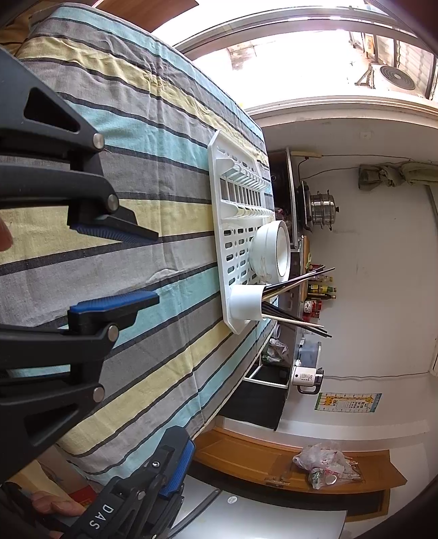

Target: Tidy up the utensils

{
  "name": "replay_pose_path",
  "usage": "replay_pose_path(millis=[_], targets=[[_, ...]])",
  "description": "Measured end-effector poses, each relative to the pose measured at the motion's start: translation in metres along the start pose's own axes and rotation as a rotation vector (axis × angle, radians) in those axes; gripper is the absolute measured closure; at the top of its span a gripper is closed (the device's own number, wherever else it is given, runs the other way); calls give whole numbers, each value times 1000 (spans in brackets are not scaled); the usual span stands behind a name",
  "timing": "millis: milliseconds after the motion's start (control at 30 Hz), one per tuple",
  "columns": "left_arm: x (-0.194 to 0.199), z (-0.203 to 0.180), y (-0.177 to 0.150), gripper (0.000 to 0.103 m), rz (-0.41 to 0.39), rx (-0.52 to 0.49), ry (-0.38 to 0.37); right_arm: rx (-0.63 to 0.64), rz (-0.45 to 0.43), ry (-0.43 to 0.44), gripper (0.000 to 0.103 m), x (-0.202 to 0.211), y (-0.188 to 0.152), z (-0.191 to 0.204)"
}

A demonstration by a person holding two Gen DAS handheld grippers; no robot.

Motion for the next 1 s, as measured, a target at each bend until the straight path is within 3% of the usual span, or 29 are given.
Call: replay_pose_path(millis=[1000], targets=[[-4,-3,-4,72,11,2,-2,-2,9,6,77,-2,-3,2]])
Point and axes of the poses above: each gripper's, at about its wrist camera, not at the fingertips, and x roughly against the way its jaws point, z to its left, y to its top, the point moved 10 cm from there along -x, roughly the way its jaws point, and after that the axes turned 15 degrees about -z, right-handed, at the moved point
